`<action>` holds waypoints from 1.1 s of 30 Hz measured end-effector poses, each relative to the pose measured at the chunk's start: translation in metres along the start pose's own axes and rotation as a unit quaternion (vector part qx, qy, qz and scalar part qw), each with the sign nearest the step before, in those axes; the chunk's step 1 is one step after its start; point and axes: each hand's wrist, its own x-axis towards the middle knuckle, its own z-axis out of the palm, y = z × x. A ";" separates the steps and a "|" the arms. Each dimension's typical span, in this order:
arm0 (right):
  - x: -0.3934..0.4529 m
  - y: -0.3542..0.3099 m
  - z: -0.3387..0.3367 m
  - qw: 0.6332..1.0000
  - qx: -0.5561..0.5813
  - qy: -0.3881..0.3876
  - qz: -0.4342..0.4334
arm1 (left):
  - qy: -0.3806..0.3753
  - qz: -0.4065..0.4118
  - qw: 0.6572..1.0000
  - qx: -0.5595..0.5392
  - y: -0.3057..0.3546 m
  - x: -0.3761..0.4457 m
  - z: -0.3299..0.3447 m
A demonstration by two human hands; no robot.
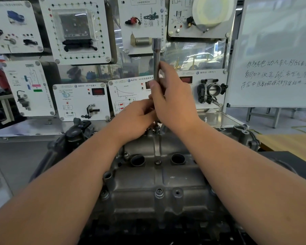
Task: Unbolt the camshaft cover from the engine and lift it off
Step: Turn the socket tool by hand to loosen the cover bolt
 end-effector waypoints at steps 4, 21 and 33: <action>-0.002 -0.001 0.001 1.000 0.013 0.012 -0.010 | -0.003 -0.004 1.000 -0.003 0.002 0.001 -0.002; 0.001 0.000 0.001 1.000 -0.003 -0.004 -0.006 | 0.003 -0.011 1.000 0.007 0.004 -0.002 -0.001; 0.000 -0.004 -0.001 1.000 0.015 0.015 -0.004 | 0.023 -0.027 0.999 0.009 -0.001 0.001 -0.001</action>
